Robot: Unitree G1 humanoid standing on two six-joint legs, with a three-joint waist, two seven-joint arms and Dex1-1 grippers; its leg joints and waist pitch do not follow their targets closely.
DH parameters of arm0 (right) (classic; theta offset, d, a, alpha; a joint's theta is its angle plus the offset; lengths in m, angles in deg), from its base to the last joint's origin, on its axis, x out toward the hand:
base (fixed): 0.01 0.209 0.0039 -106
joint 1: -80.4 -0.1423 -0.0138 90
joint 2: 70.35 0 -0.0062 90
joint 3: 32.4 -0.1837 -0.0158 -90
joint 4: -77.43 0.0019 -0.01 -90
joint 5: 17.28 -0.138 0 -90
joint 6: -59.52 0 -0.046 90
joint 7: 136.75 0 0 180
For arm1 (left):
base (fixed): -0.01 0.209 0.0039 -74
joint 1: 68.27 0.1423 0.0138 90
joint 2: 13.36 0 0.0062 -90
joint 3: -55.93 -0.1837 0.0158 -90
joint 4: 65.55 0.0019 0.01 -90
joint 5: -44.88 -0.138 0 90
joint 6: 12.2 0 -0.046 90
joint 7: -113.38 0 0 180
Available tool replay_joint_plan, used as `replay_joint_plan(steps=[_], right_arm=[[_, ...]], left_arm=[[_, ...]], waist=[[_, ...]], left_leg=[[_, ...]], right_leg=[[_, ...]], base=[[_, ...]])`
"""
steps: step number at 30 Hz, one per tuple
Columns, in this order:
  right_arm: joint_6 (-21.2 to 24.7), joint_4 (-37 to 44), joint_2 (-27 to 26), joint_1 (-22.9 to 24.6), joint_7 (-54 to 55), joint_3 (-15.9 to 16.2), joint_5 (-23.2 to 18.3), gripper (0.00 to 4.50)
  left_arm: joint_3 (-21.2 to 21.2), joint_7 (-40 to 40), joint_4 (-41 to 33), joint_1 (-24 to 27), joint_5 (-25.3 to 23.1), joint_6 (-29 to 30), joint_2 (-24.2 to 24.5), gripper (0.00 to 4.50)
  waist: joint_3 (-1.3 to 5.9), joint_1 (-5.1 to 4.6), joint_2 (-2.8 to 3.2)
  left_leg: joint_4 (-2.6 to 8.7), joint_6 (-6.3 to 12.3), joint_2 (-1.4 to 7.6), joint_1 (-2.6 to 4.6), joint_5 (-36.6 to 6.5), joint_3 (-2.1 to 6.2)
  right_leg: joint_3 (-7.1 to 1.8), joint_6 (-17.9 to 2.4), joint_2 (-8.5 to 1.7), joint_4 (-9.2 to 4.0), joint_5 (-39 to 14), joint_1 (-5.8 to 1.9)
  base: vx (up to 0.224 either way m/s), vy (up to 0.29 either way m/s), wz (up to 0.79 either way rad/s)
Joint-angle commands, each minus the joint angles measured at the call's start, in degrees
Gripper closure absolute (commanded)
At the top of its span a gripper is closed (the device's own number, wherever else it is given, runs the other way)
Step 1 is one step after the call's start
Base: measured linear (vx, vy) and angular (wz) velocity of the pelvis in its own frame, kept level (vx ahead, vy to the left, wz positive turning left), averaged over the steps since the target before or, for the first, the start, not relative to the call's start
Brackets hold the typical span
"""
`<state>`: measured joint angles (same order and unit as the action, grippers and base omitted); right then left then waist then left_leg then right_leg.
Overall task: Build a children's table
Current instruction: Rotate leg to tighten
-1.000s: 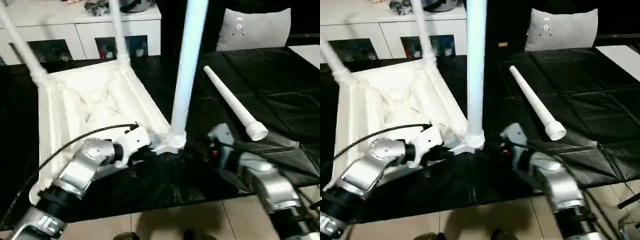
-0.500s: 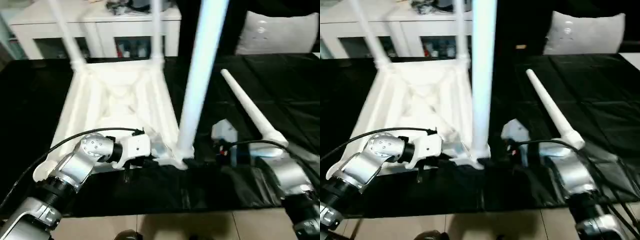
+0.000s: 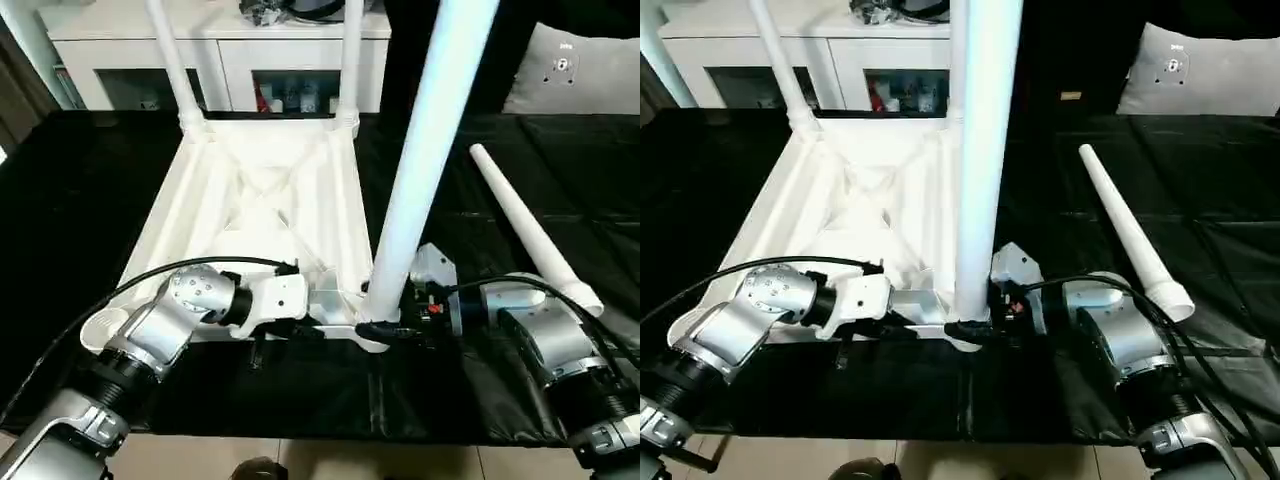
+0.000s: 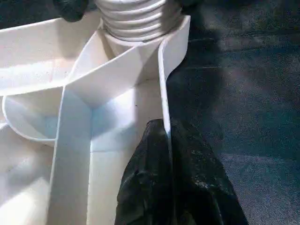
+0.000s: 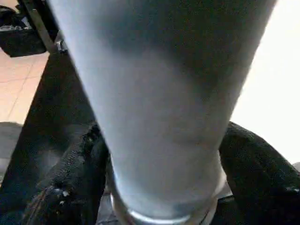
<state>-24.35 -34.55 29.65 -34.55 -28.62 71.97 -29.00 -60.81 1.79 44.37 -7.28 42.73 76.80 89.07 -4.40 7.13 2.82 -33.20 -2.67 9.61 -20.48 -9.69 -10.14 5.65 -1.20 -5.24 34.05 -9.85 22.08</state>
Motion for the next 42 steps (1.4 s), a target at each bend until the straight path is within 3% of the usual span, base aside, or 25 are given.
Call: replay_joint_plan(steps=[1,3,4,7,12,14,16,18,19,20,21,22,23,25,27,28,29,31,32,33,36,40,42], right_arm=[[0.08,-0.19,0.21,-0.45,-1.03,0.39,-0.72,1.20],[0.36,-0.28,0.10,-0.40,-1.37,0.30,-0.84,1.20],[0.72,-0.21,-0.11,-0.29,-1.55,0.07,-1.15,1.48],[2.28,0.74,-0.59,0.76,-2.30,-0.41,-2.56,1.64],[6.60,3.43,-2.34,3.90,-0.57,-0.91,-4.69,1.75],[8.00,2.42,-4.65,4.36,5.77,-0.76,-2.34,1.76],[8.89,0.06,-8.60,4.09,14.92,-1.67,0.16,1.76],[9.78,-1.58,-11.36,3.50,20.30,-2.84,0.67,1.76],[10.37,-2.36,-12.73,3.12,22.74,-3.53,0.63,1.77],[11.29,-3.75,-15.27,2.32,27.02,-4.82,0.49,1.77],[11.79,-5.01,-17.28,1.61,30.51,-5.85,0.45,1.77],[12.14,-7.50,-20.62,0.26,36.47,-7.52,0.71,1.77],[12.13,-7.91,-21.09,0.05,37.34,-7.74,0.82,1.77],[12.77,-10.04,-22.58,-0.92,41.59,-8.81,1.52,1.77],[11.23,-10.10,-22.92,-0.59,41.10,-9.00,1.61,1.77],[10.97,-9.83,-23.02,-0.41,41.13,-9.17,1.67,1.77],[10.68,-9.59,-23.13,-0.29,41.32,-9.30,1.84,1.42],[10.32,-8.97,-23.13,0.06,41.06,-9.54,1.74,1.42],[10.02,-8.60,-23.11,0.27,40.73,-9.96,1.56,1.04],[8.52,-7.34,-22.10,1.00,38.94,-10.38,1.26,1.01],[6.57,-5.50,-20.20,1.90,36.01,-10.88,0.39,0.78],[3.47,-2.43,-15.16,3.02,28.85,-11.37,-0.92,0.44],[2.53,-1.71,-13.20,3.14,26.01,-11.58,-1.22,0.19]], left_arm=[[-2.17,1.53,0.28,0.13,-1.80,-1.04,-0.05,4.50],[-2.02,1.70,0.38,0.17,-1.68,-1.05,-0.11,4.50],[-1.85,1.74,0.48,0.21,-1.53,-1.03,-0.21,4.50],[-1.21,1.85,-0.06,0.69,-0.46,0.04,-0.56,4.50],[1.23,-1.57,-3.30,2.47,1.87,6.32,-2.28,4.50],[2.39,-4.67,-5.13,3.10,2.19,10.01,-3.66,4.50],[3.76,-8.94,-7.24,3.72,2.41,14.69,-5.90,4.50],[4.43,-11.68,-8.27,3.89,2.20,17.29,-7.53,4.50],[4.72,-12.99,-8.70,3.92,2.02,18.51,-8.37,4.50],[5.27,-15.91,-9.11,3.57,1.48,20.44,-10.47,4.50],[5.77,-18.40,-9.32,3.20,1.09,21.88,-12.31,4.50],[6.90,-23.42,-9.46,2.30,0.65,24.61,-16.40,4.50],[7.12,-24.29,-9.48,2.13,0.63,25.12,-17.17,4.50],[7.46,-27.26,-9.55,1.58,0.19,26.28,-19.67,4.50],[6.68,-27.80,-9.82,1.62,-0.68,26.53,-20.10,4.50],[6.62,-27.94,-9.88,1.65,-0.92,26.74,-20.08,4.50],[6.58,-28.19,-9.96,1.64,-1.16,27.09,-20.07,4.50],[6.56,-28.62,-9.83,1.54,-1.71,27.29,-19.76,4.50],[6.73,-29.11,-9.52,1.37,-2.50,27.35,-19.47,4.50],[7.26,-29.78,-8.24,0.89,-3.73,26.82,-18.35,4.50],[7.70,-30.29,-6.67,0.35,-4.64,25.90,-16.80,4.50],[7.62,-27.74,-4.88,-0.05,-4.51,22.36,-14.14,4.50],[7.29,-26.20,-4.50,-0.04,-4.41,21.03,-13.15,4.50]], waist=[[4.45,-0.38,-0.48],[4.46,-0.54,-0.48],[4.46,-0.54,-0.45],[4.58,-0.68,-0.43],[4.69,-0.54,-0.53],[4.56,-0.62,-0.65],[4.13,-1.24,-0.36],[3.78,-2.47,-0.62],[3.61,-3.25,-0.72],[3.65,-3.62,-0.61],[3.63,-4.54,-0.44],[3.70,-5.11,-0.34],[3.57,-5.92,-0.05],[3.45,-6.79,0.20],[3.23,-7.56,0.63],[3.13,-7.73,0.65],[3.20,-8.02,1.00],[3.06,-8.06,1.29],[3.09,-7.99,1.13],[3.14,-8.11,0.92],[3.30,-7.88,0.74],[3.78,-7.30,0.82],[4.78,-6.66,0.74]], left_leg=[[3.73,2.41,3.67,0.50,-16.80,1.28],[3.75,2.26,3.70,0.49,-17.18,1.32],[3.76,2.25,3.72,0.50,-17.18,1.34],[3.74,2.49,3.74,0.39,-16.59,1.32],[3.55,3.22,3.73,0.08,-14.46,1.26],[3.66,3.06,3.77,0.16,-14.57,1.27],[3.87,1.61,3.53,0.26,-17.26,1.48],[4.19,-0.24,3.32,0.29,-21.20,1.84],[4.13,-0.94,2.97,0.25,-23.74,2.27],[4.05,-1.17,2.94,0.44,-24.78,2.37],[3.91,-1.47,2.96,0.84,-26.51,2.45],[3.62,-1.70,2.76,1.20,-28.01,2.67],[3.77,-1.69,2.91,1.20,-29.70,2.94],[4.02,-1.49,3.17,1.20,-33.24,3.32],[3.99,-1.15,3.18,2.46,-37.71,3.43],[3.95,-1.07,3.12,2.49,-38.28,3.46],[4.03,-1.15,3.23,2.60,-39.33,3.63],[5.07,-1.72,3.90,1.74,-41.26,4.18],[4.86,-2.10,3.61,2.47,-41.84,3.97],[4.18,-1.95,3.01,2.63,-39.87,3.82],[3.88,-1.00,2.81,1.84,-35.70,3.78],[4.39,0.09,3.32,0.69,-32.10,3.81],[4.20,1.33,3.44,-0.06,-26.26,3.43]], right_leg=[[-3.34,-10.50,-4.07,-4.61,-21.63,-2.30],[-3.36,-10.42,-4.07,-4.65,-21.88,-2.30],[-3.37,-10.50,-4.09,-4.65,-21.71,-2.28],[-3.38,-11.26,-3.94,-4.35,-19.41,-2.41],[-3.35,-11.70,-4.13,-4.14,-17.90,-2.53],[-3.38,-11.51,-4.03,-4.21,-18.64,-2.48],[-3.13,-10.23,-4.09,-4.77,-24.04,-2.17],[-2.76,-7.83,-4.17,-5.40,-30.43,-2.21],[-2.09,-5.35,-4.18,-6.03,-35.17,-2.39],[-1.95,-4.49,-4.22,-6.30,-36.66,-2.27],[-1.83,-4.07,-4.18,-6.74,-37.41,-1.78],[-1.15,-3.55,-4.11,-7.24,-38.21,-1.65],[-0.46,-3.12,-3.96,-7.51,-37.87,-1.82],[0.72,-1.99,-3.76,-8.06,-36.51,-2.32],[1.55,-1.25,-3.63,-8.87,-36.19,-1.85],[1.79,-0.97,-3.66,-9.11,-36.59,-1.86],[2.29,-0.60,-3.71,-9.17,-35.95,-2.20],[1.82,-1.10,-3.84,-8.10,-33.35,-3.00],[1.47,-1.63,-4.07,-8.31,-34.05,-2.31],[1.50,-1.85,-4.62,-8.82,-35.99,-2.02],[1.26,-1.38,-5.02,-9.05,-37.01,-2.32],[0.40,-3.36,-4.86,-8.01,-30.65,-2.96],[-0.58,-6.05,-4.96,-6.85,-23.06,-3.19]], base=[[0.000,0.000,0.00],[0.000,0.000,0.00],[0.000,0.000,0.00],[0.000,0.000,0.00],[0.000,0.000,0.00],[0.000,0.000,0.00],[0.000,0.000,0.00],[0.000,0.000,0.00],[0.000,0.000,0.00],[0.000,0.000,0.00],[0.000,0.000,0.00],[0.000,0.000,0.00],[0.000,0.000,0.00],[0.000,0.000,0.00],[0.000,0.000,0.00],[0.000,0.000,0.00],[0.000,0.000,0.00],[0.000,0.000,0.00],[0.000,0.000,0.00],[0.000,0.000,0.00],[0.000,0.000,0.00],[0.000,0.000,0.00],[0.000,0.000,0.00]])
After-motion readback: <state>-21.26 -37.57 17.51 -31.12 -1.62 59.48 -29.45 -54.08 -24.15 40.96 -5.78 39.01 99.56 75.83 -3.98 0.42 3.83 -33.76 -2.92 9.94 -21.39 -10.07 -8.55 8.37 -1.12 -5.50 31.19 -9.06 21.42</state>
